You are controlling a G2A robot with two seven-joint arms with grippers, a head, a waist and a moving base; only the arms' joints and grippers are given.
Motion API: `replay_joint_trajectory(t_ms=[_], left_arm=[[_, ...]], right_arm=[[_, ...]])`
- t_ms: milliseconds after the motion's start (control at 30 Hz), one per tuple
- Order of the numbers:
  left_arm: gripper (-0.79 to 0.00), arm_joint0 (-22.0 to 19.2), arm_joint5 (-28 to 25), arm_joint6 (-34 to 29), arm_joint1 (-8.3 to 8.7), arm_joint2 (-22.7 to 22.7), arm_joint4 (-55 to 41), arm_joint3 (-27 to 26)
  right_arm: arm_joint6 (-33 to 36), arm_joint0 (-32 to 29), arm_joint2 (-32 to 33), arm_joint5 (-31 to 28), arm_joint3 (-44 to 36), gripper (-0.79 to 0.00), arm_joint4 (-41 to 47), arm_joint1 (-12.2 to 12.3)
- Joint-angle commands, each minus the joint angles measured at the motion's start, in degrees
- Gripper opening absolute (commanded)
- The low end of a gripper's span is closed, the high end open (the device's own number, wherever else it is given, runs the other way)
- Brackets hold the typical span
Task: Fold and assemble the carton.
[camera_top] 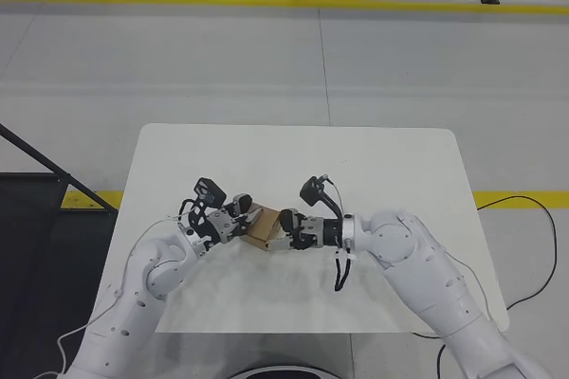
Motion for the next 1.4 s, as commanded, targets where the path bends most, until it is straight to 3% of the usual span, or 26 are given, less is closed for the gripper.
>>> replay_joint_trajectory(t_ms=[0,200,533,1367], left_arm=[[-0.428,0.0,0.1,0.3,0.0,0.1,0.0,0.1],[-0.431,-0.1,0.2,1.1,-0.02,0.5,-0.2,0.4],[-0.431,-0.2,0.2,1.9,0.06,0.7,-0.3,0.7],[-0.437,-0.5,-0.1,2.1,0.26,1.4,-0.1,1.0]], right_arm=[[1.2,-0.4,1.1,4.8,-1.7,0.0,0.9,0.3],[4.9,-0.8,2.4,10.7,-4.1,0.0,5.7,0.7],[12.0,2.0,0.5,16.5,-0.6,0.0,10.0,0.0],[10.2,7.2,-3.6,14.5,5.9,0.0,12.6,-2.7]])
